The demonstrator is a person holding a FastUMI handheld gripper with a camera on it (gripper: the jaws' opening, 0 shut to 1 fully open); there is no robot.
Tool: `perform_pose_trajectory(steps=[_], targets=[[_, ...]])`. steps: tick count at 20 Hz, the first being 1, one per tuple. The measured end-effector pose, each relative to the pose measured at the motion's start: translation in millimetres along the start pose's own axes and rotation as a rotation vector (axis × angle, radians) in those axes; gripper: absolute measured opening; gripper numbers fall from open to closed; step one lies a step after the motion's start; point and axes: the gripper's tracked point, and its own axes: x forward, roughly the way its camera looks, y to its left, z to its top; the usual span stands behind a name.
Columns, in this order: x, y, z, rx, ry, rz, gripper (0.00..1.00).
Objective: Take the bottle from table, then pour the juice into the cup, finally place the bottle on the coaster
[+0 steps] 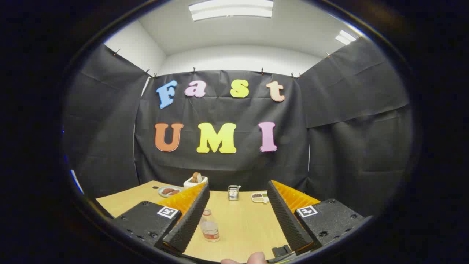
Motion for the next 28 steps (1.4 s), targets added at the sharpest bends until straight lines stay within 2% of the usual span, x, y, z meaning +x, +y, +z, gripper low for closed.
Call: perform_pose_trajectory(steps=[21, 28], targets=[[4, 5, -3, -0.031, 0.016, -0.001, 1.00], [10, 13, -20, -0.028, 0.029, 0.012, 1.00]])
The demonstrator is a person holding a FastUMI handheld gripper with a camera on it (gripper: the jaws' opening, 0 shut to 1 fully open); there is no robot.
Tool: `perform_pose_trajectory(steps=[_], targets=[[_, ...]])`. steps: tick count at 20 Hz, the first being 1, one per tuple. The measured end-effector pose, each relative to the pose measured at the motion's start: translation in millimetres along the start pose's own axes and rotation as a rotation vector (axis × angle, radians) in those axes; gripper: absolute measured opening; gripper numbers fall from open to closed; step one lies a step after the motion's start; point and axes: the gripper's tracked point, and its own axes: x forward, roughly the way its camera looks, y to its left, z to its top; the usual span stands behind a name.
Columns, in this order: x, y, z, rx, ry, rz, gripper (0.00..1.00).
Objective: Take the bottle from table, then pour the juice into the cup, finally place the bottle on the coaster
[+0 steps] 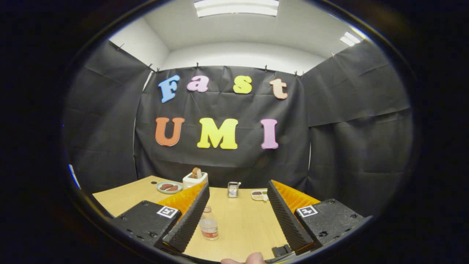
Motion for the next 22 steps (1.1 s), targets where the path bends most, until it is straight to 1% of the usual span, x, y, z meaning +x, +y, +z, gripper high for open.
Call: perform_pose_trajectory(steps=[7, 11, 15, 19, 22], targets=[[6, 23, -25, -0.001, 0.016, 0.051, 1.00], [13, 43, -57, 0.039, 0.022, 0.094, 1.00], [26, 63, -107, 0.074, 0.059, 0.133, 1.00], [43, 71, -148, 0.110, 0.097, 0.131, 1.00], [58, 72, -174, 0.111, 0.117, 0.107, 1.00]])
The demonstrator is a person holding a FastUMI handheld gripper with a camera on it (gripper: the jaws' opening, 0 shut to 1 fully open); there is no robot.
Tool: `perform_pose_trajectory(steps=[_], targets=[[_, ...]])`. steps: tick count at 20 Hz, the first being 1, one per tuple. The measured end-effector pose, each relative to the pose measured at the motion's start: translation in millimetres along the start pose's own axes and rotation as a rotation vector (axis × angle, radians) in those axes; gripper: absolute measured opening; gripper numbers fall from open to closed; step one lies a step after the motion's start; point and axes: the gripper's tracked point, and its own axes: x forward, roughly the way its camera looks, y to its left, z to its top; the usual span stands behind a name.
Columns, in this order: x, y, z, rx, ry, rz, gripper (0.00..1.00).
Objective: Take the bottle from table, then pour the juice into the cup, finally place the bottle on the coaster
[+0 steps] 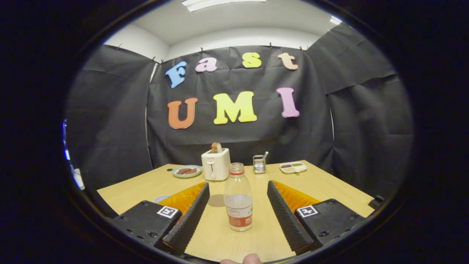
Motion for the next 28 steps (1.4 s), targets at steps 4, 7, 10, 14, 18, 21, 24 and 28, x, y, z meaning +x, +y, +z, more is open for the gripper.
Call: perform_pose_trajectory(steps=[4, 7, 10, 14, 18, 21, 24, 28], targets=[[23, 1, -37, -0.041, 0.052, -0.017, 1.00], [38, -3, -59, -0.043, 0.091, -0.039, 1.00], [57, -6, -80, -0.046, 0.141, -0.058, 1.00], [80, 1, -102, -0.030, 0.200, -0.041, 1.00], [93, 3, -107, 0.009, 0.206, -0.055, 1.00], [100, 3, -100, 0.043, 0.176, -0.071, 1.00], [103, 3, -97, 0.062, 0.162, -0.084, 1.00], [106, 5, -95, 0.036, 0.169, -0.097, 0.84]])
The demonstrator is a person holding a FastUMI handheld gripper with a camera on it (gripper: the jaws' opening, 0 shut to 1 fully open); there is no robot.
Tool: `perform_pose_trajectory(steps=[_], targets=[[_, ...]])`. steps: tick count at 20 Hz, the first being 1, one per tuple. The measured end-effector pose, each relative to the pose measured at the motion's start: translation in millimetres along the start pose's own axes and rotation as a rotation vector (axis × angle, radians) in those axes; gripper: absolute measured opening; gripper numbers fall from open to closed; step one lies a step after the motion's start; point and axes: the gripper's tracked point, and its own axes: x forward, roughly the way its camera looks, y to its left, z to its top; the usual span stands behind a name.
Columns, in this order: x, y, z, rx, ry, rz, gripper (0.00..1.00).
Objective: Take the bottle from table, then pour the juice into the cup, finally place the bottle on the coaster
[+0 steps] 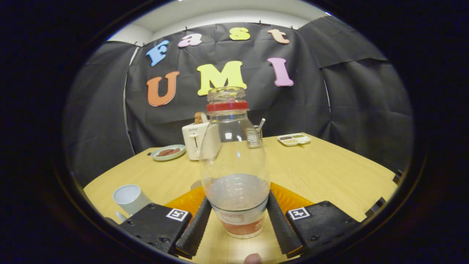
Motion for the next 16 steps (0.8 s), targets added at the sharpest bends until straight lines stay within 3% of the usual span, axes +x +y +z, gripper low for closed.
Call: perform_pose_trajectory(steps=[4, 12, 16], targets=[[-8, 1, 26, -0.175, -0.043, -0.030, 0.80], [2, 10, 33, -0.778, -0.052, -0.111, 0.78], [-1, 18, 33, -1.017, -0.098, -0.147, 0.77]])
